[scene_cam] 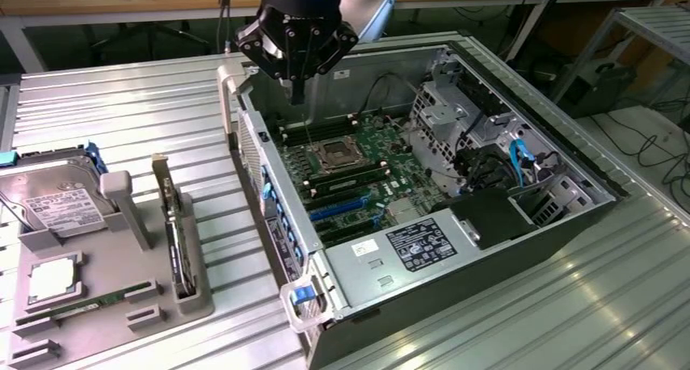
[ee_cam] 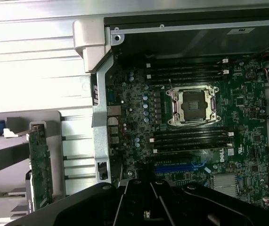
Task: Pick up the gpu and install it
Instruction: 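Reach for the gpu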
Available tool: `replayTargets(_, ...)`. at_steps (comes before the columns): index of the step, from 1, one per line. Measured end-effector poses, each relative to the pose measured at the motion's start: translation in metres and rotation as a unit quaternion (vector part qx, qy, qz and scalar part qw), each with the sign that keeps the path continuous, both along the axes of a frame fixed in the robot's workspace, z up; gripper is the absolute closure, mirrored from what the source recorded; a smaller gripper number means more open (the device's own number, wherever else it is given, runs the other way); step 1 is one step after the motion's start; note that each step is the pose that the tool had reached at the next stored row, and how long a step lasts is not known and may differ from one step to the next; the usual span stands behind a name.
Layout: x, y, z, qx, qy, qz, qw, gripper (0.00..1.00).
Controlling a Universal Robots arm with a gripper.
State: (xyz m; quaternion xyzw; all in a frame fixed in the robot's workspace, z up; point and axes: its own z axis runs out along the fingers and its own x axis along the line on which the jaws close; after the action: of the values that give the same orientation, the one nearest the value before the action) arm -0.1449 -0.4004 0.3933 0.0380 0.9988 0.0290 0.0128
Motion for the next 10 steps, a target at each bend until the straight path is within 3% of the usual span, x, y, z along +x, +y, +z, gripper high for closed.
replayTargets(10, -0.0034, -0.001, 0.0, 0.0, 0.0, 0.0, 1.0, 0.89)
